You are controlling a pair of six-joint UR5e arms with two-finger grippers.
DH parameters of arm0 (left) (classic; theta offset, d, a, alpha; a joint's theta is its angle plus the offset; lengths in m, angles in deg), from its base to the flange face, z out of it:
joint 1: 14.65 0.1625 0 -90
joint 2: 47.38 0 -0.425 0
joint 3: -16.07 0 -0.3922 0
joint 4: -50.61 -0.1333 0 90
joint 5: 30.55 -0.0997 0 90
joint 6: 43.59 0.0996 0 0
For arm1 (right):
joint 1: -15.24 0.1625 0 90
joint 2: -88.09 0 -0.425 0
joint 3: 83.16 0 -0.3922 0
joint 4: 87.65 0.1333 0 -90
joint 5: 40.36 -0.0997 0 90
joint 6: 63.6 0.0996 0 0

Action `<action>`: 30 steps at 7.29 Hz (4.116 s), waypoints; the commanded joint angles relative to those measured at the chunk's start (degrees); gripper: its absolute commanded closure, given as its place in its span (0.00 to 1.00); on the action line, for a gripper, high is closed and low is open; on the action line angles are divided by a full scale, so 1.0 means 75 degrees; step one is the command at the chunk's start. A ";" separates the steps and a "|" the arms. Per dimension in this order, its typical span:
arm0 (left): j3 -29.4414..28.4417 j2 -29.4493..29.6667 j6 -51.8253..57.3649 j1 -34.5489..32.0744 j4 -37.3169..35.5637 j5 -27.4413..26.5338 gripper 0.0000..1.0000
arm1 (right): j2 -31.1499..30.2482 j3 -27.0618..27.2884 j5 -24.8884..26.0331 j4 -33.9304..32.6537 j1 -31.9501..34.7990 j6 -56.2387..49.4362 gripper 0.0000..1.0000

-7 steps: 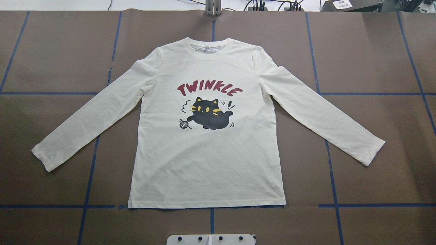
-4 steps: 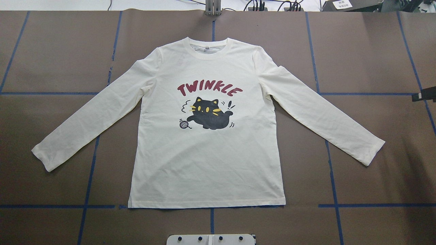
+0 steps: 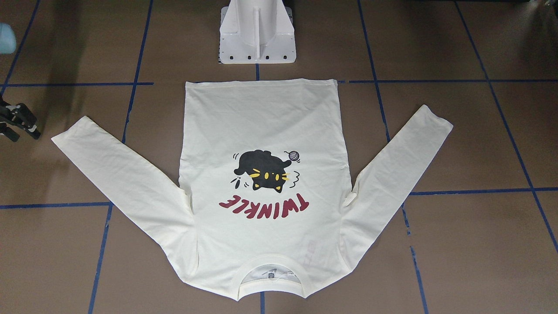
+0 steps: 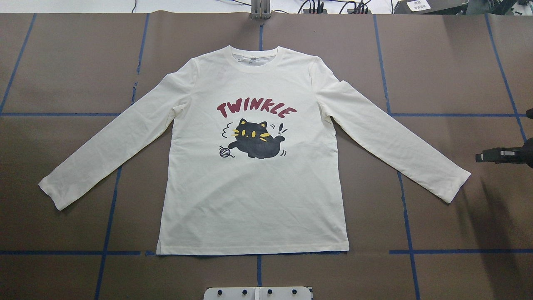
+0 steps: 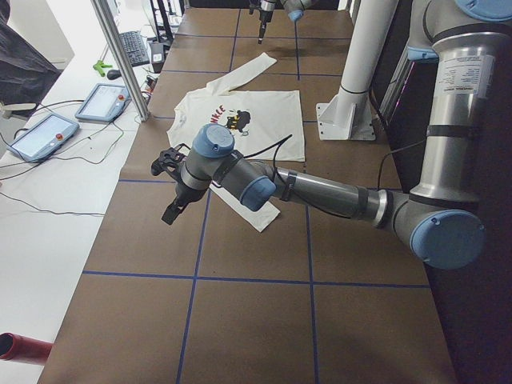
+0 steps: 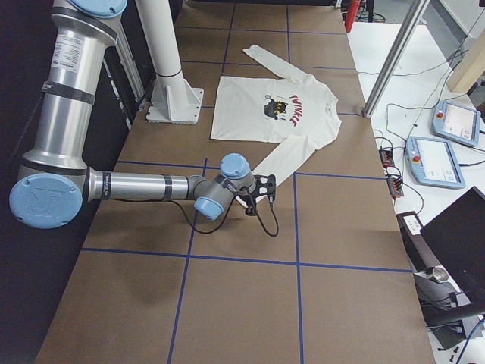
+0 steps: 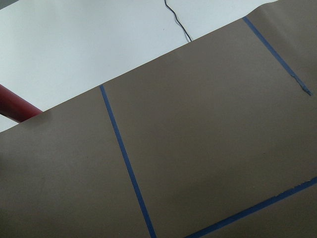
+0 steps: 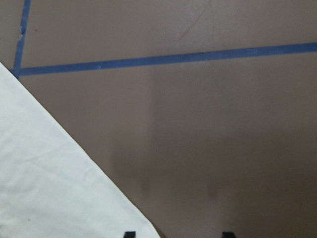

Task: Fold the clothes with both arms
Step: 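Grasp the cuff of the sleeve nearest the right gripper, then fold the held sleeve across the shirt front with the right gripper, release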

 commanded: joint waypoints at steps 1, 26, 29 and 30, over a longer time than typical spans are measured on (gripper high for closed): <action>0.0004 0.0001 0.0000 0.0000 0.0000 0.0000 0.00 | -0.0024 -0.0098 0.0570 0.0499 -0.0843 0.0684 0.39; -0.0184 -0.0209 0.0000 -0.0023 -0.0105 0.0481 0.00 | 1.2780 -0.6478 0.5271 -0.5758 -0.3541 0.1749 1.00; -0.0160 -0.0187 -0.0012 -0.0023 -0.0036 0.0469 0.00 | 1.2889 -0.6638 0.5179 -0.5649 -0.3460 0.2001 0.01; -0.0114 -0.0117 0.0000 -0.0012 -0.0012 0.0446 0.00 | 1.2913 -0.6638 0.4795 -0.5661 -0.3216 0.2001 0.01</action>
